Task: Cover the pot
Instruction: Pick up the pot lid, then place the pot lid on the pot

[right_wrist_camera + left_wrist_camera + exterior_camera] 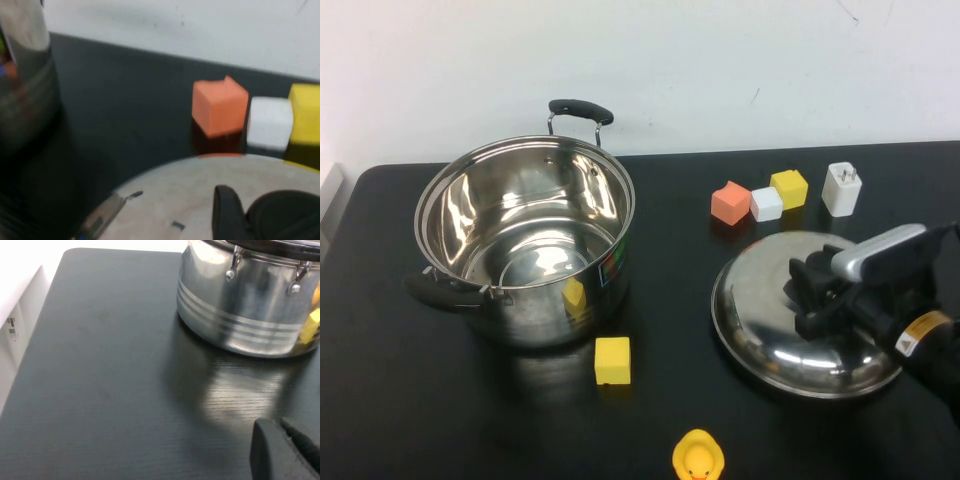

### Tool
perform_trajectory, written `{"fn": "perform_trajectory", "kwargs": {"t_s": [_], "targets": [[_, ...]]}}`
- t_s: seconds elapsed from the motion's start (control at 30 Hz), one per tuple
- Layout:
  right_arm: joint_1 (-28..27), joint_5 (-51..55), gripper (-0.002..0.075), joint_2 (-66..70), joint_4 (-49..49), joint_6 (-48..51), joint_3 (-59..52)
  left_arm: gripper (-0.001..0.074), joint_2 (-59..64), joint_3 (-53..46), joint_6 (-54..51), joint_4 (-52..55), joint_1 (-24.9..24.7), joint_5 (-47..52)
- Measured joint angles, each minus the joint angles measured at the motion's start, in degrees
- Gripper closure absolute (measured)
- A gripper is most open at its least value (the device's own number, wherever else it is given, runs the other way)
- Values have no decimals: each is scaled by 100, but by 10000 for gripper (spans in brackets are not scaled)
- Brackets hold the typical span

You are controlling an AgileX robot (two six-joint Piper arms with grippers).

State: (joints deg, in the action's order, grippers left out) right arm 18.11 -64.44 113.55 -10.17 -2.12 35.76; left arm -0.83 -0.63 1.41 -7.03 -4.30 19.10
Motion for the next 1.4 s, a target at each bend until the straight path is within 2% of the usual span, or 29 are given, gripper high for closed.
{"fn": "perform_trajectory", "kwargs": {"t_s": [0.17, 0.3, 0.47, 0.6, 0.83, 1.0, 1.2, 1.3, 1.4], "targets": [[4, 130, 385, -1146, -806, -428, -157, 737, 0, 0, 0, 0, 0, 0], [85, 726, 385, -2306, -1504, -1150, -157, 737, 0, 0, 0, 0, 0, 0], [310, 1659, 385, -3147, -1618, -1446, 141, 737, 0, 0, 0, 0, 0, 0], [792, 2297, 385, -3252, -1618, -1492, 834, 737, 0, 0, 0, 0, 0, 0], [1615, 3258, 385, -2325, -1863, -1666, 2714, 737, 0, 0, 11, 0, 0, 0], [1757, 3512, 386, -1073, -2751, -3105, 4313, 737, 0, 0, 11, 0, 0, 0], [1845, 3512, 386, 368, -4641, -4865, 5911, 737, 0, 0, 11, 0, 0, 0], [1943, 3512, 386, 907, -5252, -5335, 6447, 737, 0, 0, 11, 0, 0, 0], [2020, 3536, 386, 1235, -5456, -5458, 6826, 737, 0, 0, 11, 0, 0, 0]]}}
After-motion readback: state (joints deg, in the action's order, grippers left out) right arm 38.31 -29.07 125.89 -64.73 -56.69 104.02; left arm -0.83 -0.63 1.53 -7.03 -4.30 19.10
